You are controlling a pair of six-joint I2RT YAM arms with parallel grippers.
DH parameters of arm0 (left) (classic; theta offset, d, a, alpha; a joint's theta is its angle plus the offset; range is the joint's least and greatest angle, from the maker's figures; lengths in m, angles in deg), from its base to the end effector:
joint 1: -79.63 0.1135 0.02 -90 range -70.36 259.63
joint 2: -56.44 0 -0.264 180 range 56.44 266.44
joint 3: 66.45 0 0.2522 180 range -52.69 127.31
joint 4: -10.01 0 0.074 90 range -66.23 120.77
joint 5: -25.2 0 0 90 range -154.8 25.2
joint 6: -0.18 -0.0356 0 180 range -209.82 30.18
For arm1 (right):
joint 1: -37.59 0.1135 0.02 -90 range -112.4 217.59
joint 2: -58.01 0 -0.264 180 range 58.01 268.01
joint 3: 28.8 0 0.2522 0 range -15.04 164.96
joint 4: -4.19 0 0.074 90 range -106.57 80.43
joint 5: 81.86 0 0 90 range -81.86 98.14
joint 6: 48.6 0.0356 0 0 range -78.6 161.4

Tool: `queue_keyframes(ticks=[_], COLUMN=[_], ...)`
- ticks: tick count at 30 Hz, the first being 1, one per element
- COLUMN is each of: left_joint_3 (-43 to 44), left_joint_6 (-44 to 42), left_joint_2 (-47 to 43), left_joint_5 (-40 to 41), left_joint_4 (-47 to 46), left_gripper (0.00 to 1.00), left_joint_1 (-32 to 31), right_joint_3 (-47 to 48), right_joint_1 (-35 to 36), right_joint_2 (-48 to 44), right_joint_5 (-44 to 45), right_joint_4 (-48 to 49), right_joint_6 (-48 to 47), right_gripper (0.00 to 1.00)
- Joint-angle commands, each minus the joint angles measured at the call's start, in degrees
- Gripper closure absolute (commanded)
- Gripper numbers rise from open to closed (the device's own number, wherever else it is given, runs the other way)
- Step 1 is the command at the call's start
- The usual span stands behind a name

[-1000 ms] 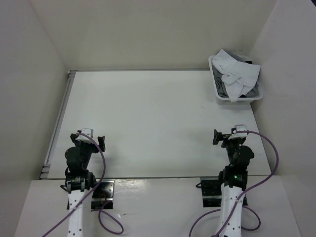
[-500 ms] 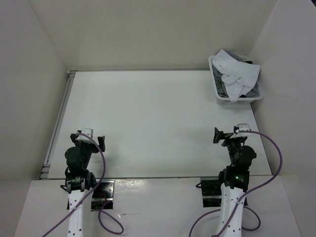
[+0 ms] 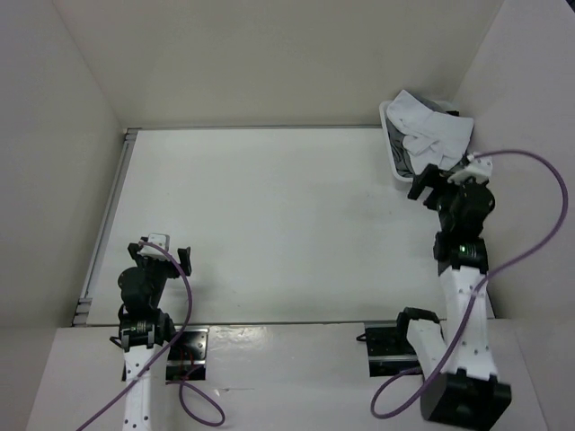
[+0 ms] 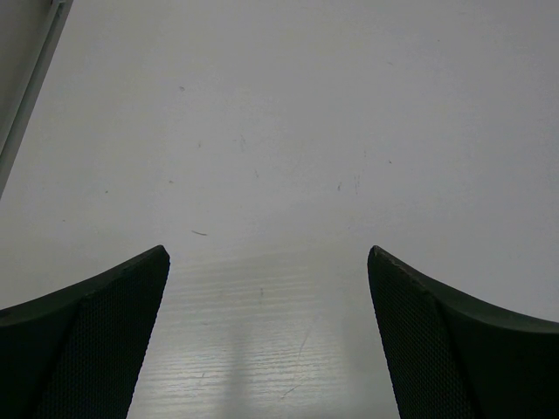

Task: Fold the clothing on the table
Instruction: Grab the skirt from the pile

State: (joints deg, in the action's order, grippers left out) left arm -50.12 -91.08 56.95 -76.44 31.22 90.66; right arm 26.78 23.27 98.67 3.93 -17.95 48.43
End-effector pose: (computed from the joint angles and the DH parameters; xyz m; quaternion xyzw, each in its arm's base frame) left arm 0.1064 0.0134 0.1744 0.0054 0.7389 -0.0029 0.6738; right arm 0.1674 -0.0400 0.3367 0.1150 0.7412 -0.0145 0.6612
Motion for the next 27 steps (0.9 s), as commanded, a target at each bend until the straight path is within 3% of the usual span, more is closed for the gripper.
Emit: queue_keyframes(ticks=[1,6,9,13,16,20,24,25,27], left_joint_3=[-2.39,-2.39,-2.39,-2.39,-2.39,-2.39,0.76,1.55,3.40], left_joint_6=[0.11,0.11,0.11,0.11,0.11,0.11,-2.76,-2.79,1.85], left_joint_2=[-7.72,-7.72,-7.72,-7.72,-7.72,-7.72,-7.72,-7.72,-7.72], left_joint_5=[0.13,0.13,0.13,0.13,0.13,0.13,0.13,0.13,9.75], left_joint_4=[-1.82,-1.82,-1.82,-1.82,-1.82,-1.82,-3.30,-8.27,-16.10], left_gripper=[0.00,0.00,0.00,0.00,0.00,0.00,0.00,0.00,0.00], left_joint_1=[-0.22,-0.22,-0.22,-0.22,-0.22,-0.22,-0.22,-0.22,-0.74], right_joint_3=[8.96,18.28,25.66,31.65,34.53,41.84,44.65,45.71,48.42], right_joint_1=[5.70,14.83,16.17,16.78,17.84,17.84,17.84,17.15,15.48], right_joint_2=[11.00,18.82,28.48,34.74,36.93,44.39,44.51,44.50,44.50], right_joint_5=[6.30,14.02,15.98,13.09,15.17,15.72,17.74,17.74,14.86], right_joint_4=[-7.07,-17.70,-23.43,-22.74,-19.31,-21.06,-18.88,-18.86,-19.73], right_joint_6=[1.59,-6.22,-7.72,-9.82,-15.10,-15.11,-16.95,-16.96,-17.74], right_gripper=[0.02,0.02,0.02,0.02,0.02,0.02,0.02,0.02,0.02])
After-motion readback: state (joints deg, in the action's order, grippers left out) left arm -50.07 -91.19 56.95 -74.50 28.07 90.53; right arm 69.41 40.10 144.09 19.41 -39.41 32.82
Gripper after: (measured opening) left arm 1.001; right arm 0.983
